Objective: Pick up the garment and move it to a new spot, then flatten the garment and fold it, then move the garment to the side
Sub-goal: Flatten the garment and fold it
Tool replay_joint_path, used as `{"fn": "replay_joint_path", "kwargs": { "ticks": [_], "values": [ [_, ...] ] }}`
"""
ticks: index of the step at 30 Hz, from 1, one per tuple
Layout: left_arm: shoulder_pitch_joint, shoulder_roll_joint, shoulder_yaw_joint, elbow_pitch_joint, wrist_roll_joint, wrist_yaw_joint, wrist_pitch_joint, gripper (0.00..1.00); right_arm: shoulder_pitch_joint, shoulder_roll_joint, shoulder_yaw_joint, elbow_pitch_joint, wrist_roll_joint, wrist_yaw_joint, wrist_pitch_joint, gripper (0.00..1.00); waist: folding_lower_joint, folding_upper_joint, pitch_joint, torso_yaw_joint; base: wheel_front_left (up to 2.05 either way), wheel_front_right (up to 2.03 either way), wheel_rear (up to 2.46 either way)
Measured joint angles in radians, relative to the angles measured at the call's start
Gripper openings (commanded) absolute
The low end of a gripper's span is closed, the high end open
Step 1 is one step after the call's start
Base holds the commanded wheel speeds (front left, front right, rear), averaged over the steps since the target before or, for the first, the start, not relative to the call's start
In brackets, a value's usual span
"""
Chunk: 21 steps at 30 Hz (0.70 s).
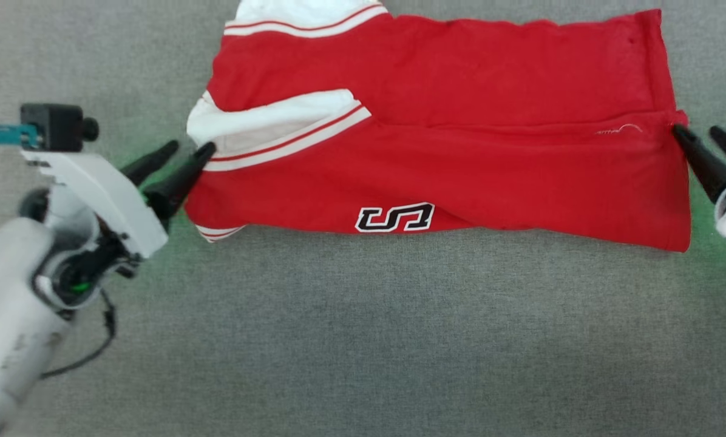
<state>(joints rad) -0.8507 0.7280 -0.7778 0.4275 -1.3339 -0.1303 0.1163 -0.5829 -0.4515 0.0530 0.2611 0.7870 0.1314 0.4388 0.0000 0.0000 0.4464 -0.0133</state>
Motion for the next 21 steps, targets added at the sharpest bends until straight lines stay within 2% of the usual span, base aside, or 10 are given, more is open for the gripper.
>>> {"fn": "replay_joint_path", "kwargs": {
  "ticks": [5,7,10,14,18,21],
  "values": [
    [-0.042,0.104,-0.038,-0.092,0.009,0.000,0.117,1.00,0.022,-0.044,-0.012,-0.010,0.023,0.000,-0.059,1.00,0.0000,0.0000,-0.042,0.007,0.00,0.00,0.00],
    [-0.054,0.129,-0.050,-0.123,-0.011,0.006,0.200,1.00,0.026,-0.054,-0.015,-0.016,0.031,0.000,-0.071,1.00,0.0000,0.0000,-0.058,0.010,0.00,0.00,0.00],
    [-0.063,0.157,-0.090,-0.174,-0.049,0.038,0.357,1.00,0.030,-0.065,-0.015,-0.034,0.042,0.000,-0.079,1.00,0.0000,0.0000,-0.077,0.013,0.00,0.00,0.00],
    [-0.068,0.160,-0.121,-0.219,-0.110,0.098,0.503,1.00,0.034,-0.063,-0.001,-0.049,0.051,0.000,-0.080,1.00,0.0000,0.0000,-0.082,0.005,0.00,0.00,0.00],
    [-0.081,0.138,-0.128,-0.188,-0.132,0.147,0.546,1.00,0.032,-0.056,0.030,-0.067,0.053,0.000,-0.080,1.00,0.0000,0.0000,-0.070,-0.014,0.00,0.00,0.00],
    [-0.081,0.109,-0.141,-0.135,-0.136,0.167,0.559,1.00,0.024,-0.054,0.038,-0.070,0.056,0.000,-0.079,1.00,0.0000,0.0000,-0.058,-0.032,0.00,0.00,0.00]
  ]
}}
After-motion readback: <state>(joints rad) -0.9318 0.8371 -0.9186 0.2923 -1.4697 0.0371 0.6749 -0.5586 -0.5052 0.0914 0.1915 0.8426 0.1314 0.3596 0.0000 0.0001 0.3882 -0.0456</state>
